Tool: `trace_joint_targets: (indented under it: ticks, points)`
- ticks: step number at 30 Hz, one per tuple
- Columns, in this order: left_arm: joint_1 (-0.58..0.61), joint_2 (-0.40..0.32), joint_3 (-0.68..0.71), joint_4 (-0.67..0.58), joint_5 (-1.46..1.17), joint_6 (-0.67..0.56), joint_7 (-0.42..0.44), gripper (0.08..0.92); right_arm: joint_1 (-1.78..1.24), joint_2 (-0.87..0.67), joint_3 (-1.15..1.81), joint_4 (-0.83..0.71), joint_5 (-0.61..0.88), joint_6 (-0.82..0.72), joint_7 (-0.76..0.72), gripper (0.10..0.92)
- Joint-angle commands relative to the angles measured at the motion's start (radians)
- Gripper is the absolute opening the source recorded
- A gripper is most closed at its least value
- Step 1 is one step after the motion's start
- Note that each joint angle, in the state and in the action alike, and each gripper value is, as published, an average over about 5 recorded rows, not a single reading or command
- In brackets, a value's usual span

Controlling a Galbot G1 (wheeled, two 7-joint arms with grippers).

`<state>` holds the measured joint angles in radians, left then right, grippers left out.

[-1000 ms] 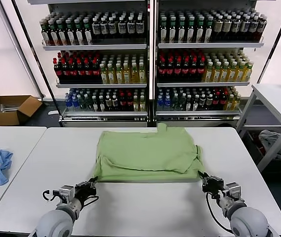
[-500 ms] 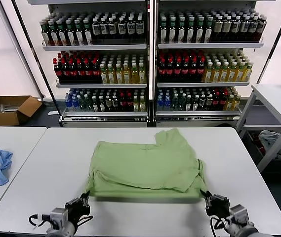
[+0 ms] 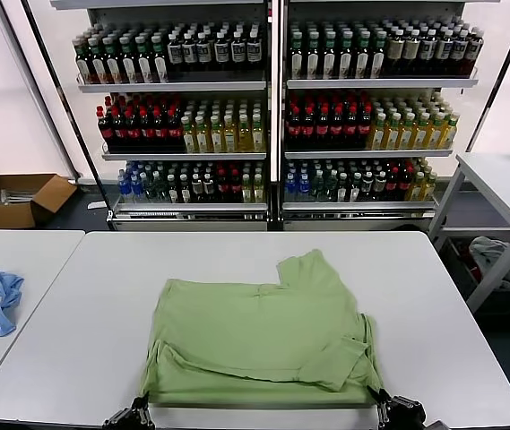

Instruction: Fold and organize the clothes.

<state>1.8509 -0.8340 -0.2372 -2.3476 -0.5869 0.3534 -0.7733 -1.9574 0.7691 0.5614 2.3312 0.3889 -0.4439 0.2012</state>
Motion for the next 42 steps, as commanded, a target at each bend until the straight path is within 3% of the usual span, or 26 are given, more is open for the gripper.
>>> trace_joint_targets:
  ticks: [1, 7, 10, 14, 18, 22, 27, 34, 42]
  points:
    - [0.105, -0.006, 0.017, -0.061, 0.136, -0.02, -0.052, 0.232, -0.062, 0.001, 0.03, 0.035, -0.023, -0.008, 0.007, 0.312]
    - [0.118, 0.002, -0.02, -0.109, 0.198, -0.046, -0.063, 0.405, -0.107, 0.01, 0.078, 0.1, -0.014, -0.012, 0.025, 0.485]
    - [0.063, 0.006, -0.049, -0.144, 0.206, -0.057, -0.034, 0.492, -0.092, 0.011, 0.145, 0.149, 0.033, -0.005, 0.034, 0.572]
    - [-0.141, -0.013, -0.071, -0.12, 0.156, -0.065, 0.066, 0.605, 0.068, -0.01, 0.222, 0.137, 0.156, -0.004, 0.022, 0.693]
    - [-0.354, -0.043, -0.07, -0.052, 0.052, -0.061, 0.208, 0.725, 0.317, -0.057, 0.186, 0.014, 0.242, 0.033, -0.028, 0.791]
    - [-0.545, -0.07, -0.062, 0.063, -0.055, -0.052, 0.334, 0.807, 0.663, -0.061, 0.022, -0.193, 0.337, 0.044, -0.055, 0.82]
    - [-0.724, -0.086, -0.041, 0.234, -0.151, -0.016, 0.449, 0.822, 1.092, 0.019, -0.287, -0.492, 0.403, 0.025, -0.083, 0.823]
    - [-0.843, -0.065, -0.011, 0.418, -0.253, 0.092, 0.571, 0.823, 1.436, 0.173, -0.578, -0.842, 0.374, -0.026, -0.183, 0.823]
    - [-0.93, -0.044, 0.039, 0.557, -0.267, 0.213, 0.614, 0.823, 1.563, 0.331, -0.681, -1.082, 0.341, -0.087, -0.193, 0.823]
